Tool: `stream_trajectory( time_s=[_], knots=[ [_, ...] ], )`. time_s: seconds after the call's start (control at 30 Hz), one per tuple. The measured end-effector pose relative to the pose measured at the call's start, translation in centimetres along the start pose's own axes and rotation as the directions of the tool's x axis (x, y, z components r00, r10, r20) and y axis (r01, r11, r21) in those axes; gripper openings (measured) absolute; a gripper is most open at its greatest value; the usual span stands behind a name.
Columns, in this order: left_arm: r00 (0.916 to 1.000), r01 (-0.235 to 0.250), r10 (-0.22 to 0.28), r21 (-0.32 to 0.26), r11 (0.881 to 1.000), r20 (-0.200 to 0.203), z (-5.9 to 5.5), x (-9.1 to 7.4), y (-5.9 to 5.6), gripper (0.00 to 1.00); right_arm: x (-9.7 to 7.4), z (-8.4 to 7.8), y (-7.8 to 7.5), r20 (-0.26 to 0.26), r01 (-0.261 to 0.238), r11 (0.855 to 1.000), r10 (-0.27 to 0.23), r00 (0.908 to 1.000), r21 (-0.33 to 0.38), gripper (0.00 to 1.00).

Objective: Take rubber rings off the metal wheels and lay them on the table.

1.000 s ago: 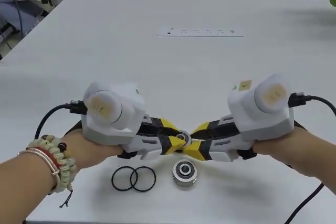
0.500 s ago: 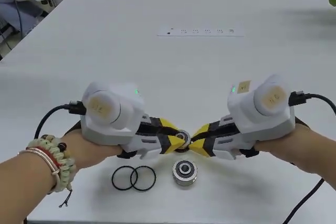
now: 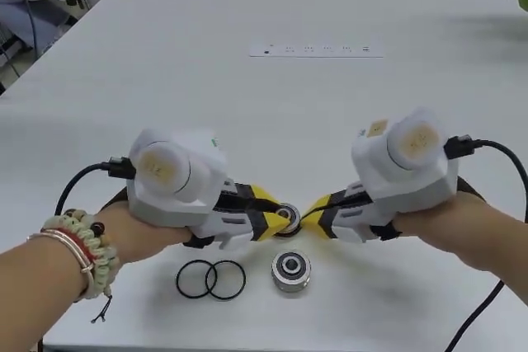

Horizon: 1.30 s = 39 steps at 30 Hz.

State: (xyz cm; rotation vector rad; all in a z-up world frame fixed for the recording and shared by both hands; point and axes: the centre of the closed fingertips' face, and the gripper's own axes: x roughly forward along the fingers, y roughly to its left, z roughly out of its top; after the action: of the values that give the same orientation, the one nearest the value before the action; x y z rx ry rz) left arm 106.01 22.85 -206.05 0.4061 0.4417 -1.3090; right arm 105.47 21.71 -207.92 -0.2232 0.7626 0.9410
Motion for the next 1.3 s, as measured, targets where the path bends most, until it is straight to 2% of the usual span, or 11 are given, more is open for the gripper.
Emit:
stream_trajectory(
  time_s=[0.2,0.4,0.47,0.73,1.3],
  knots=[
    [1.0,0.0,0.0,0.003,1.0,0.0,0.0,0.0,-0.1,0.08,-0.3,0.1,-0.4,0.03,-0.02,0.994,0.017,0.9994,0.109,0.0],
    [1.0,0.001,-0.001,0.005,1.0,0.001,0.1,-0.1,-0.2,0.08,-0.9,0.8,0.0,0.073,-0.046,0.976,0.032,0.9968,0.211,0.0],
    [1.0,0.003,-0.003,0.006,1.0,0.001,0.1,-0.1,-0.2,0.08,-0.8,0.6,0.2,0.064,-0.045,0.977,0.033,0.9974,0.209,0.0],
    [1.0,0.001,-0.001,0.04,0.999,0.004,0.1,-0.1,-0.2,0.08,-0.9,1.3,0.6,0.089,-0.063,0.968,0.042,0.9951,0.243,0.0],
    [1.0,0.003,-0.003,0.038,0.999,0.005,0.1,0.0,-0.1,0.07,-0.8,1.7,0.7,0.099,-0.077,0.965,0.053,0.9936,0.249,0.0]
  ],
)
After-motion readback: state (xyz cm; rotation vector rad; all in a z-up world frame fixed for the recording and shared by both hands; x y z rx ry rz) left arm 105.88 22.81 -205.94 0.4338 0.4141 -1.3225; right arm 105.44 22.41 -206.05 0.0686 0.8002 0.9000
